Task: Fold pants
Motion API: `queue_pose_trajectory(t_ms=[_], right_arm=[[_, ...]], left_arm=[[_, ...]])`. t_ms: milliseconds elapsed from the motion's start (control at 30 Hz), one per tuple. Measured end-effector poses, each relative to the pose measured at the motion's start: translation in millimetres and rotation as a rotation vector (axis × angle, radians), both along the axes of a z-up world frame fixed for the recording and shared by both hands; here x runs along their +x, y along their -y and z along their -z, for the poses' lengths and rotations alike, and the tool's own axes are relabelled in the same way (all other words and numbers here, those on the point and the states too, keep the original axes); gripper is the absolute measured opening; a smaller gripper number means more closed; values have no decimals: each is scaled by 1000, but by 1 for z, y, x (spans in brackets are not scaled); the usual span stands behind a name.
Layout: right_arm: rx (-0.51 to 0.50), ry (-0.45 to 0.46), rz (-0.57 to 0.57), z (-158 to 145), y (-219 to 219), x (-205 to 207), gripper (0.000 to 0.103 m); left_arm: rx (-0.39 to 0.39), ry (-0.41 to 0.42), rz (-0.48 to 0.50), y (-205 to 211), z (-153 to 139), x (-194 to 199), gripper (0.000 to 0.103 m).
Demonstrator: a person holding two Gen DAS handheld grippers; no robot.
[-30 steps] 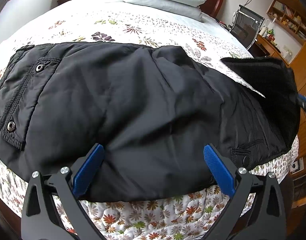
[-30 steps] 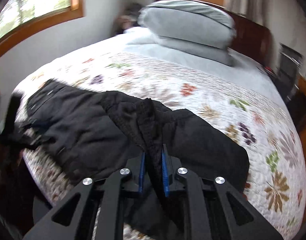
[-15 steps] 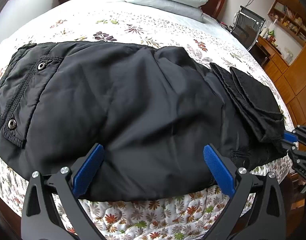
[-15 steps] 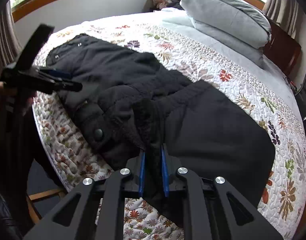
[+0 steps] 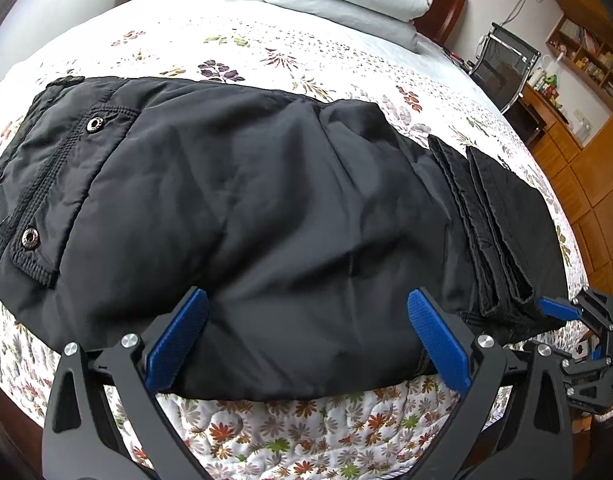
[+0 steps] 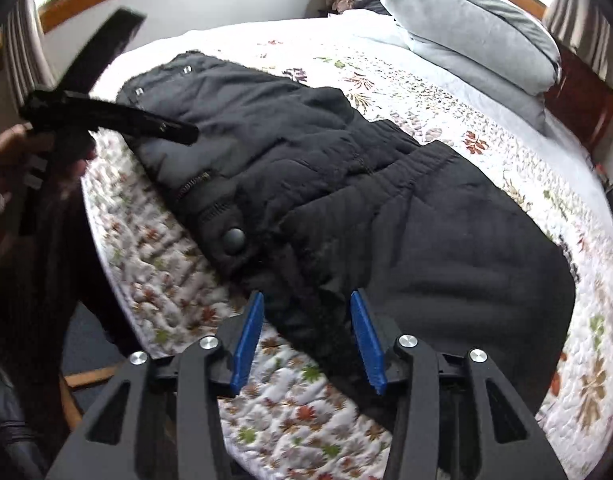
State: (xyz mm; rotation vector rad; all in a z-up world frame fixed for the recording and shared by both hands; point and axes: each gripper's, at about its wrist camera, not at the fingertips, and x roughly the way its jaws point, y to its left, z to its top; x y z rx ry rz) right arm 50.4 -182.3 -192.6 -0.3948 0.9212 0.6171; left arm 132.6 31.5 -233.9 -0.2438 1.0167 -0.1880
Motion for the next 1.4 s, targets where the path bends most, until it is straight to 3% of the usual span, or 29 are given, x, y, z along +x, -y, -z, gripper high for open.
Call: queue_pose_trajectory(t_ms=[167, 367, 467, 600, 833, 900, 967, 1067, 1167, 1400], right_arm=[[227, -79, 92, -22, 36, 6, 45], [469, -158, 441, -36, 148, 26, 59], [529, -243, 578, -21, 206, 40, 67], [614, -360, 647, 10, 251, 57, 74], [734, -506, 626, 61, 247, 80, 75], [738, -490, 615, 62, 242, 80, 68], [743, -483, 606, 60, 244, 78, 46], [783, -479, 598, 54, 256, 71, 24], [745, -452, 596, 41, 258, 70, 18], [592, -383, 553, 29, 245, 74, 20]], left_arm=[[-8, 4, -44, -10, -6, -3, 100], [-12, 19, -107, -32, -16, -13, 100], [4, 25, -127, -40, -21, -16, 100], [15, 30, -165, -49, -25, -22, 100], [40, 22, -208, -64, -32, -33, 100], [53, 22, -218, -69, -34, -37, 100], [63, 21, -233, -75, -36, -41, 100], [73, 17, -267, -88, -38, -46, 100], [74, 9, -320, -106, -40, -52, 100], [11, -16, -447, -148, -34, -61, 100]])
